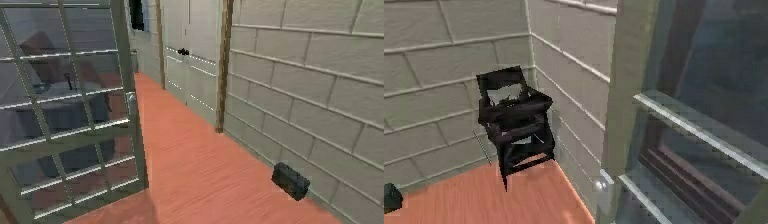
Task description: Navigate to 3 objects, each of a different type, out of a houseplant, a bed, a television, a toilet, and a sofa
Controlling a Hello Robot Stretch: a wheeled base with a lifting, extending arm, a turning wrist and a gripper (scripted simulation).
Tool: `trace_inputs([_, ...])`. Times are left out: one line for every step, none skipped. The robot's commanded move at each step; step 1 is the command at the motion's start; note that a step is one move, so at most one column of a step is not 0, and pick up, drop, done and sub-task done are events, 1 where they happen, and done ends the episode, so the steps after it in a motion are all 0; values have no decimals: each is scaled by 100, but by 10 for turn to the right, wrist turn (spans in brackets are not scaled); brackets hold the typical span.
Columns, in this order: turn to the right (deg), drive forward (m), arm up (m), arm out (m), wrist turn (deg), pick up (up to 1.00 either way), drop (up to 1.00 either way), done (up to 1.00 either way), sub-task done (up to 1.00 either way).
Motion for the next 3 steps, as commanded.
trace_inputs([-360, 0, 0, 0, 0, 0, 0, 0, 0])
trace_inputs([0, 5, 0, 0, 0, 0, 0, 0, 0])
trace_inputs([450, 0, 0, 0, 0, 0, 0, 0, 0])
